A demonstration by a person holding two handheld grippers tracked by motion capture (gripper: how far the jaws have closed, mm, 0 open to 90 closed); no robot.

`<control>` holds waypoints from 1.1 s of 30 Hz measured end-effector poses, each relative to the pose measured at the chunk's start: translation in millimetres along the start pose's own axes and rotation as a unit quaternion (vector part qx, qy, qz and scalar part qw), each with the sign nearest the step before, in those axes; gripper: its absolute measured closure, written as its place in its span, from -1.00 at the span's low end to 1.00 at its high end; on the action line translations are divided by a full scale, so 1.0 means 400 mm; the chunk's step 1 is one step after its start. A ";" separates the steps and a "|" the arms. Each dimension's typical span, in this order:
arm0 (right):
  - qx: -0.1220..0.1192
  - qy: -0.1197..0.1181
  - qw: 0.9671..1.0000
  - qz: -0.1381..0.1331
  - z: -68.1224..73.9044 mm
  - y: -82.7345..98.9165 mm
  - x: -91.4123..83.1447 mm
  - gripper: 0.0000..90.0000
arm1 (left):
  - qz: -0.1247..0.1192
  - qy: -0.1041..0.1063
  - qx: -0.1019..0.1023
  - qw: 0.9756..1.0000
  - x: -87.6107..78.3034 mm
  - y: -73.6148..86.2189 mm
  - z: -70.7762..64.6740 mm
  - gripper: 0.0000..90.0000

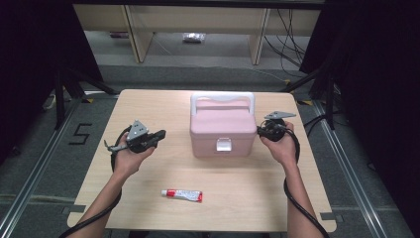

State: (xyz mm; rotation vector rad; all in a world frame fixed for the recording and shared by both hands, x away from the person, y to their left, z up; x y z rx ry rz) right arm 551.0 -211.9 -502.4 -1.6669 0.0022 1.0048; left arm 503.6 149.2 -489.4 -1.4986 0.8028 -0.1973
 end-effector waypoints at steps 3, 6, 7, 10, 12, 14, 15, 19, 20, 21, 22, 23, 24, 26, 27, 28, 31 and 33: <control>-0.007 -0.003 1.000 -0.003 0.023 -0.012 0.013 1.00 | 0.002 -0.006 0.000 1.000 -0.007 0.001 0.007 0.95; -0.029 -0.009 1.000 -0.002 0.046 -0.024 0.025 1.00 | 0.001 -0.010 0.000 1.000 -0.018 0.006 0.016 0.94; -0.030 -0.014 0.999 0.000 0.054 -0.027 0.028 1.00 | 0.004 -0.013 -0.001 1.000 -0.023 0.010 0.020 0.94; -0.026 -0.031 0.999 0.002 0.097 -0.036 0.042 1.00 | 0.005 -0.016 -0.002 1.000 -0.034 0.018 0.034 0.94; -0.033 -0.038 0.999 0.004 0.123 -0.043 0.053 1.00 | 0.006 -0.019 -0.002 1.000 -0.043 0.020 0.047 0.94; -0.040 -0.046 0.998 0.003 0.143 -0.052 0.064 1.00 | 0.007 -0.021 -0.001 1.000 -0.047 0.018 0.056 0.94; -0.042 -0.049 0.998 0.006 0.158 -0.057 0.070 1.00 | 0.008 -0.020 0.002 1.000 -0.048 0.017 0.059 0.93; -0.057 -0.059 0.997 0.003 0.195 -0.079 0.093 1.00 | 0.008 -0.022 0.006 1.000 -0.054 0.016 0.076 0.92; -0.067 -0.055 0.996 -0.006 0.201 -0.087 0.101 1.00 | 0.005 -0.019 0.007 1.000 -0.054 0.016 0.080 0.92; -0.059 -0.064 0.996 0.004 0.215 -0.087 0.103 1.00 | 0.005 -0.021 0.008 1.000 -0.055 0.017 0.084 0.91; -0.058 -0.064 0.996 0.004 0.223 -0.091 0.108 1.00 | 0.009 -0.023 0.015 1.000 -0.057 0.020 0.090 0.90; -0.062 -0.064 0.996 0.002 0.231 -0.095 0.115 1.00 | 0.012 -0.033 0.025 0.999 -0.061 0.022 0.098 0.89; -0.066 -0.066 0.996 0.002 0.238 -0.099 0.121 1.00 | 0.012 -0.033 0.026 0.999 -0.063 0.024 0.103 0.87; -0.067 -0.063 0.996 0.005 0.244 -0.104 0.125 1.00 | 0.015 -0.036 0.036 0.999 -0.068 0.028 0.113 0.85; -0.072 -0.064 0.995 0.002 0.249 -0.106 0.130 1.00 | 0.016 -0.036 0.048 0.998 -0.070 0.030 0.118 0.83; -0.080 -0.069 0.994 -0.001 0.251 -0.109 0.134 1.00 | 0.019 -0.035 0.056 0.998 -0.071 0.032 0.123 0.79; -0.080 -0.055 0.995 -0.007 0.256 -0.114 0.139 1.00 | 0.023 -0.031 0.075 0.996 -0.078 0.035 0.131 0.70; -0.063 -0.056 0.996 0.003 0.265 -0.108 0.136 1.00 | 0.021 -0.023 0.102 0.994 -0.077 0.033 0.136 0.62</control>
Point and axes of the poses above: each handheld gripper's, and its own axes: x roughly forward along the jaws, y roughly out of its underside, z roughly to its left, the point moved 8 cm from there along x, roughly forward along the jaws, and after that the axes turned 6 degrees about -x, right-handed, at the moved point
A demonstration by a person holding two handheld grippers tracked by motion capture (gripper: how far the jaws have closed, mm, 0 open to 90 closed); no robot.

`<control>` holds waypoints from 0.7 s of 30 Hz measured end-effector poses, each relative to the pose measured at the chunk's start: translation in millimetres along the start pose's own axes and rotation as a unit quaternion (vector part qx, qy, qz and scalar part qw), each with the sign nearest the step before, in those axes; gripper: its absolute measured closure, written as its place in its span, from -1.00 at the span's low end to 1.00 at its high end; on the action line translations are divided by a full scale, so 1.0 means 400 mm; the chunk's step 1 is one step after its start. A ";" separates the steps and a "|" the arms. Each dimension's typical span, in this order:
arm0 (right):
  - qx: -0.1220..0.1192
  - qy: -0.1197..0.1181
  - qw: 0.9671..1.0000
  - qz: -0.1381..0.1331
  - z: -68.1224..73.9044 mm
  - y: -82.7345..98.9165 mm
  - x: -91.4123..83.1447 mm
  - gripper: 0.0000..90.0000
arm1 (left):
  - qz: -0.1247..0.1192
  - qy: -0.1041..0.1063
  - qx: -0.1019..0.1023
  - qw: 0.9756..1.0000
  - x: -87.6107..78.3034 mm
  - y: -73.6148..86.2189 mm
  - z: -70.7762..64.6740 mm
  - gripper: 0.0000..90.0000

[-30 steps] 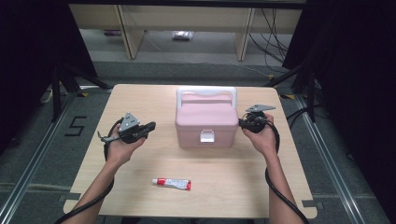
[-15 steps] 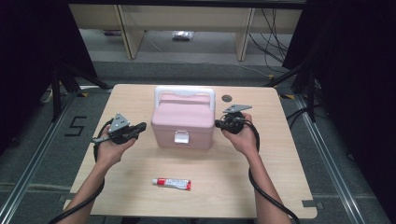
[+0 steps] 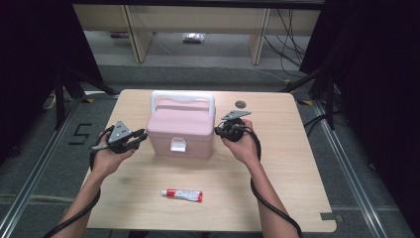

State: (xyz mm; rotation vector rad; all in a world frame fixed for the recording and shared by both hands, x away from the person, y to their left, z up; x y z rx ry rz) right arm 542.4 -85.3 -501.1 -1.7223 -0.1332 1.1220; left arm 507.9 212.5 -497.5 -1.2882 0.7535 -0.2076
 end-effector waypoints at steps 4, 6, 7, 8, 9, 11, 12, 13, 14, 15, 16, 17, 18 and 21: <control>0.010 -0.004 1.000 -0.001 0.006 0.004 -0.002 1.00 | 0.007 -0.004 0.013 1.000 0.001 0.012 0.012 0.44; 0.007 0.001 1.000 0.001 0.009 0.008 -0.003 1.00 | 0.020 -0.020 -0.008 1.000 -0.001 0.023 0.020 0.45; 0.008 0.004 1.000 -0.002 0.011 0.009 0.000 1.00 | 0.017 -0.020 -0.015 1.000 0.001 0.022 0.020 0.50; 0.002 0.002 1.000 -0.001 0.011 0.010 0.000 1.00 | 0.016 -0.023 -0.023 0.999 0.004 0.022 0.020 0.53; 0.000 0.003 1.000 0.002 0.012 0.012 -0.001 1.00 | 0.016 -0.027 -0.028 0.999 0.007 0.023 0.021 0.59; 0.011 0.002 1.000 0.003 0.017 0.012 -0.005 1.00 | 0.019 -0.025 -0.038 0.999 0.020 0.024 0.018 0.70; 0.009 0.005 1.000 0.003 0.018 0.013 -0.002 1.00 | 0.019 -0.025 -0.037 0.999 0.025 0.024 0.016 0.78; 0.014 0.009 1.000 0.006 0.019 0.015 -0.003 1.00 | 0.016 -0.023 -0.040 0.999 0.031 0.023 0.014 0.84; 0.002 0.013 1.000 0.005 0.013 0.014 -0.004 1.00 | 0.017 -0.018 -0.042 0.999 0.037 0.023 0.011 0.87; 0.009 0.010 1.000 0.007 0.018 0.014 -0.004 1.00 | 0.018 -0.013 -0.051 0.998 0.043 0.023 0.005 0.93; 0.015 0.010 1.000 0.010 0.020 0.015 -0.006 1.00 | 0.019 -0.010 -0.062 0.998 0.047 0.023 0.001 0.97; 0.019 0.010 1.000 0.010 0.022 0.015 -0.006 1.00 | 0.021 -0.007 -0.065 0.998 0.049 0.022 -0.003 0.99; 0.007 0.012 1.000 0.005 0.018 0.015 -0.004 1.00 | 0.022 -0.007 -0.069 0.997 0.050 0.021 -0.005 1.00; -0.002 0.010 1.000 -0.004 0.018 0.012 0.000 1.00 | 0.019 -0.004 -0.081 0.996 0.048 0.022 -0.003 1.00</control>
Point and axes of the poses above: each handheld gripper's, and its own axes: x roughly forward along the jaws, y roughly out of its underside, z roughly to its left, the point moved 8 cm from there along x, roughly forward along the jaws, and after that the axes turned 6 degrees about -x, right-handed, at the moved point
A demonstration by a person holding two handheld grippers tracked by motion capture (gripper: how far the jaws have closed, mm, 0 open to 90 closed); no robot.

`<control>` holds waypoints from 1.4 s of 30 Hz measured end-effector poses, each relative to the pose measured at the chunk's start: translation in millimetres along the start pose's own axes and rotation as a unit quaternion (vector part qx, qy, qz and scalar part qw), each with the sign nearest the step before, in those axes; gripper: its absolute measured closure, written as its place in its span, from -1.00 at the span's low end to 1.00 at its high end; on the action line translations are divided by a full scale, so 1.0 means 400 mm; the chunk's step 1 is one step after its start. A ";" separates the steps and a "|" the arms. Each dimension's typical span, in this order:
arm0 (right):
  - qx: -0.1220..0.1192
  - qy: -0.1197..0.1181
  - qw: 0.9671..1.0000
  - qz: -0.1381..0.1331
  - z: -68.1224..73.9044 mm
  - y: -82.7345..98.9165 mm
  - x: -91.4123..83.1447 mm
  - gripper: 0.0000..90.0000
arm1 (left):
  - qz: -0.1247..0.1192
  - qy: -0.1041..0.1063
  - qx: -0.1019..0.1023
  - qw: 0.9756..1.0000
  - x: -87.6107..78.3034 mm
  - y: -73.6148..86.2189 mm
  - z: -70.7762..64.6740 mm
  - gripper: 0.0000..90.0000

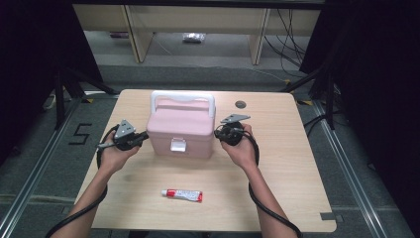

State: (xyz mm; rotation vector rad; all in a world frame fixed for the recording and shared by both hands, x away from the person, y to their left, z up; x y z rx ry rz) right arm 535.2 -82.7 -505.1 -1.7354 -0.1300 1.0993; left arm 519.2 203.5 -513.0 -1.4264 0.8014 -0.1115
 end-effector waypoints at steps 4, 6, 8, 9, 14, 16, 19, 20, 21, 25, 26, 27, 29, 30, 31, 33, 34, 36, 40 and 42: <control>0.033 0.012 0.999 -0.001 0.008 0.003 -0.001 1.00 | -0.008 -0.002 -0.015 1.000 -0.001 0.003 -0.004 1.00; 0.034 0.017 0.999 0.004 0.009 0.007 -0.003 1.00 | -0.008 -0.003 -0.010 1.000 -0.004 0.004 -0.007 1.00; 0.049 0.016 0.999 0.005 0.016 0.010 -0.003 1.00 | -0.010 0.002 -0.010 1.000 -0.007 0.005 -0.013 1.00; 0.050 0.012 0.999 0.003 0.017 0.010 -0.005 1.00 | -0.009 0.002 -0.008 1.000 -0.010 0.007 -0.015 1.00; 0.042 0.008 0.999 0.009 0.020 0.016 -0.015 1.00 | -0.012 0.010 -0.002 1.000 -0.021 0.013 -0.026 1.00; 0.024 0.001 1.000 0.004 0.023 0.015 -0.019 1.00 | -0.009 0.010 0.000 1.000 -0.026 0.016 -0.030 1.00; 0.028 -0.001 1.000 0.003 0.037 0.022 -0.028 1.00 | -0.007 0.010 0.006 1.000 -0.036 0.020 -0.039 1.00; 0.023 -0.004 1.000 0.001 0.036 0.022 -0.029 1.00 | -0.006 0.009 0.007 1.000 -0.041 0.023 -0.043 1.00; 0.034 -0.009 0.999 0.009 0.046 0.025 -0.036 1.00 | -0.006 0.010 0.010 1.000 -0.046 0.025 -0.047 1.00; 0.020 -0.009 1.000 0.014 0.059 0.039 -0.055 1.00 | -0.003 0.012 0.017 1.000 -0.068 0.036 -0.069 1.00; 0.018 -0.008 1.000 0.014 0.064 0.042 -0.060 1.00 | -0.003 0.013 0.017 1.000 -0.074 0.040 -0.076 1.00; 0.016 -0.010 1.000 0.019 0.069 0.047 -0.068 1.00 | -0.002 0.013 0.020 1.000 -0.083 0.044 -0.083 1.00; 0.017 -0.015 0.999 0.022 0.083 0.056 -0.083 1.00 | 0.001 0.012 0.022 1.000 -0.095 0.050 -0.093 1.00; 0.014 -0.016 1.000 0.021 0.089 0.060 -0.087 1.00 | 0.001 0.011 0.024 1.000 -0.100 0.053 -0.097 1.00; 0.007 -0.021 0.999 0.024 0.095 0.064 -0.094 1.00 | 0.001 0.010 0.027 1.000 -0.105 0.055 -0.101 1.00; 0.005 -0.027 0.999 0.024 0.109 0.071 -0.103 1.00 | 0.002 0.006 0.026 1.000 -0.114 0.060 -0.105 1.00; -0.001 -0.024 0.999 0.021 0.114 0.072 -0.106 1.00 | 0.004 0.003 0.030 1.000 -0.119 0.061 -0.106 1.00; -0.010 -0.026 0.999 0.034 0.125 0.078 -0.118 1.00 | 0.006 0.003 0.035 0.999 -0.128 0.065 -0.113 1.00; -0.012 -0.024 0.999 0.036 0.133 0.085 -0.128 1.00 | 0.002 0.006 0.033 0.999 -0.137 0.072 -0.124 1.00; -0.021 -0.017 0.999 0.033 0.131 0.084 -0.127 1.00 | -0.006 0.008 0.025 1.000 -0.136 0.073 -0.123 1.00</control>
Point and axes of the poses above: each handheld gripper's, and its own axes: x roughly forward along the jaws, y roughly out of its underside, z roughly to its left, the point moved 8 cm from there along x, roughly forward along the jaws, and after that the axes turned 6 degrees about -x, right-handed, at the moved point
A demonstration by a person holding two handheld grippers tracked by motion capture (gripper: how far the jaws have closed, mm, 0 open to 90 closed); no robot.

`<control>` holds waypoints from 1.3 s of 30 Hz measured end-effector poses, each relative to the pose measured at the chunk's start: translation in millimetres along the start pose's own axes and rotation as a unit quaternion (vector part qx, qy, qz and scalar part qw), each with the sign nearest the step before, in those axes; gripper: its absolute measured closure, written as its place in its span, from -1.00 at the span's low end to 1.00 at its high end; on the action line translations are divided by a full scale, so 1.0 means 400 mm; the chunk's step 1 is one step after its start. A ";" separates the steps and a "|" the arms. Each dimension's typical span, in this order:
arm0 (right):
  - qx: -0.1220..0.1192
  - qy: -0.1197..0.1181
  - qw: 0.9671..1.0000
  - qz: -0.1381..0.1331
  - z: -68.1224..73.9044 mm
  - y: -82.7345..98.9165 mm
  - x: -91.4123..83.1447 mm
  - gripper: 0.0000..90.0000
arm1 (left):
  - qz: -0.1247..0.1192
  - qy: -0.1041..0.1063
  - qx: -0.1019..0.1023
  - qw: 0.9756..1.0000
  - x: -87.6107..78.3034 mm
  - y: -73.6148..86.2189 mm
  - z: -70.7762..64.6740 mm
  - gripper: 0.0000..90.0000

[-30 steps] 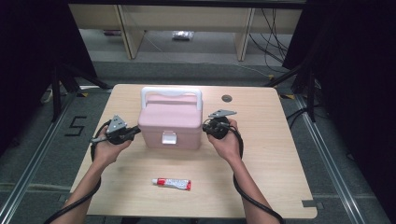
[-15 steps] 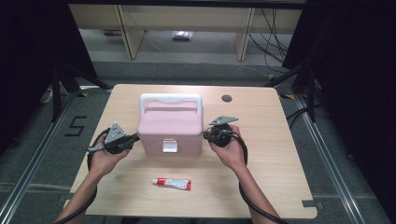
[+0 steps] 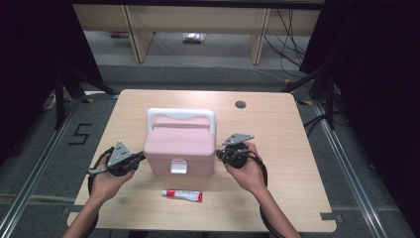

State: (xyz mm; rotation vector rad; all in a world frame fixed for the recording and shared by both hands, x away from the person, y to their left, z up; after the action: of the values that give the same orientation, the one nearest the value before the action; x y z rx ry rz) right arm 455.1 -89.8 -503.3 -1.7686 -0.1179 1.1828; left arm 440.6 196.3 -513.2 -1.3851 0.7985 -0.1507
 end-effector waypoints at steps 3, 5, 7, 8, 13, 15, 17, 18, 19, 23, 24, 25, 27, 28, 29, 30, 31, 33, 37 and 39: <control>-0.010 -0.002 1.000 0.007 -0.006 0.003 -0.001 1.00 | -0.001 0.002 -0.006 1.000 -0.007 0.003 0.006 0.90; -0.011 0.009 1.000 0.017 -0.014 0.010 -0.006 0.88 | -0.010 -0.002 -0.011 1.000 -0.017 0.003 0.017 0.63; -0.002 0.010 1.000 0.021 -0.019 0.019 -0.019 0.80 | -0.023 -0.017 -0.022 0.999 -0.035 -0.001 0.036 0.46; -0.008 0.011 1.000 0.019 -0.023 0.023 -0.028 0.77 | -0.025 -0.023 -0.027 0.999 -0.042 -0.004 0.044 0.37; -0.021 0.010 0.999 0.027 -0.028 0.034 -0.062 0.69 | -0.054 -0.034 -0.056 0.996 -0.074 -0.057 0.077 0.18; -0.018 0.008 0.999 0.029 -0.023 0.039 -0.072 0.68 | -0.069 -0.035 -0.067 0.995 -0.083 -0.090 0.086 0.15; -0.024 0.011 0.999 0.026 -0.020 0.042 -0.079 0.67 | -0.083 -0.028 -0.078 0.993 -0.090 -0.124 0.088 0.13; -0.022 0.009 0.999 0.028 -0.016 0.044 -0.082 0.67 | -0.093 -0.023 -0.081 0.992 -0.090 -0.141 0.088 0.12; -0.024 0.008 0.999 0.027 -0.013 0.045 -0.085 0.66 | -0.098 -0.019 -0.081 0.992 -0.091 -0.155 0.087 0.10; -0.028 -0.005 0.999 0.026 0.005 0.048 -0.092 0.65 | -0.107 -0.003 -0.099 0.989 -0.087 -0.194 0.083 0.06; -0.023 -0.008 0.999 0.030 0.012 0.049 -0.095 0.65 | -0.106 0.000 -0.101 0.989 -0.084 -0.200 0.081 0.06; -0.043 -0.013 0.999 0.025 0.012 0.047 -0.092 0.64 | -0.108 0.005 -0.101 0.989 -0.080 -0.206 0.079 0.05; -0.032 -0.017 0.999 0.024 0.025 0.045 -0.092 0.63 | -0.106 0.012 -0.111 0.988 -0.074 -0.216 0.075 0.03; -0.045 -0.023 0.998 0.029 0.025 0.046 -0.093 0.63 | -0.106 0.013 -0.116 0.987 -0.069 -0.222 0.074 0.03; -0.041 -0.025 0.998 0.029 0.029 0.046 -0.094 0.63 | -0.103 0.015 -0.118 0.987 -0.065 -0.226 0.071 0.03; -0.042 -0.026 0.998 0.029 0.029 0.046 -0.095 0.63 | -0.102 0.018 -0.121 0.987 -0.060 -0.229 0.069 0.02; -0.040 -0.026 0.998 0.029 0.030 0.046 -0.096 0.62 | -0.098 0.021 -0.122 0.988 -0.054 -0.233 0.066 0.02; -0.033 -0.020 0.999 0.028 0.027 0.045 -0.101 0.62 | -0.092 0.028 -0.124 0.988 -0.039 -0.242 0.057 0.01; -0.025 -0.021 0.999 0.020 0.027 0.042 -0.106 0.62 | -0.073 0.039 -0.131 0.988 -0.001 -0.251 0.052 0.00; -0.021 -0.021 0.999 0.019 0.030 0.040 -0.112 0.62 | -0.071 0.042 -0.135 0.987 0.012 -0.258 0.051 0.01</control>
State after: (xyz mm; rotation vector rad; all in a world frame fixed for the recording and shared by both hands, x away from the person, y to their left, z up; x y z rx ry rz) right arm 416.3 -114.8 -486.5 -1.7890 -0.1360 1.2536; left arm 492.1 187.5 -422.0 -1.7028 0.8117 -0.2178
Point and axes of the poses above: each handheld gripper's, and its own axes: x roughly forward along the jaws, y roughly out of its underside, z roughly to its left, the point moved 8 cm from there along x, roughly forward along the jaws, and after that the axes turned 6 degrees about -x, right-handed, at the moved point
